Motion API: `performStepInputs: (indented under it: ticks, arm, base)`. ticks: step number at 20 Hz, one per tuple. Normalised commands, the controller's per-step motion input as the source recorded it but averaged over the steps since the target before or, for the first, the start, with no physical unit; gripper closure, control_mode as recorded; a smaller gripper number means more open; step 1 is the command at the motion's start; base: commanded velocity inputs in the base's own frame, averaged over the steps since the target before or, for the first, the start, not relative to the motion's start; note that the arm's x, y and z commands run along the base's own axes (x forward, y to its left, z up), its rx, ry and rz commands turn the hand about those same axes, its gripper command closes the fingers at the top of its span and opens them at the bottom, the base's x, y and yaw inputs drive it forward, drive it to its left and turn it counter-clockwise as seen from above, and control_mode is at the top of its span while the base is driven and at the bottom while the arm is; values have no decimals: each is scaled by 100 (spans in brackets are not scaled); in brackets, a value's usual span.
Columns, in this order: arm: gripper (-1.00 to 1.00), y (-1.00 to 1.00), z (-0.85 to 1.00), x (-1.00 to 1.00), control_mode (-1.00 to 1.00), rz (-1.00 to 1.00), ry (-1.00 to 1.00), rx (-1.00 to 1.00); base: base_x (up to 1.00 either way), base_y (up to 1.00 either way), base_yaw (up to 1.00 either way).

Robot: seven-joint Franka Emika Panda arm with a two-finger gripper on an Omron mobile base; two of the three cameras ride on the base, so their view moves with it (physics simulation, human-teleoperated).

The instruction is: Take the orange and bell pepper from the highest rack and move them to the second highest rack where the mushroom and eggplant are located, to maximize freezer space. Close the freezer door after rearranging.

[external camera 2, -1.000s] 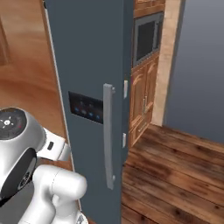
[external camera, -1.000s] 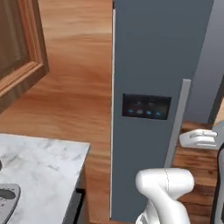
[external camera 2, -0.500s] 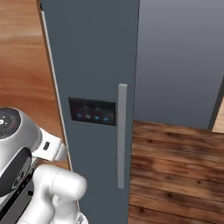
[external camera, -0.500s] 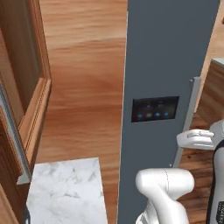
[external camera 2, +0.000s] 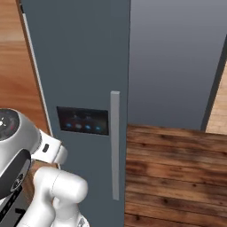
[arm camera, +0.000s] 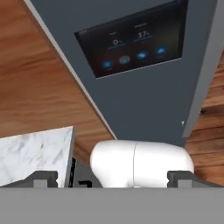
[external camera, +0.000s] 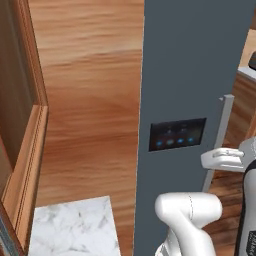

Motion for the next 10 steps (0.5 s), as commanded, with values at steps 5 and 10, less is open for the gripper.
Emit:
performStepInputs:
  ticks: [5, 10]
  arm:
    - [-100, 0, 0, 0, 100, 0, 0, 0]
    - [-100, 1, 0, 21, -100, 0, -1, 10]
  base:
    - [46, 6, 0]
    - [42, 4, 0]
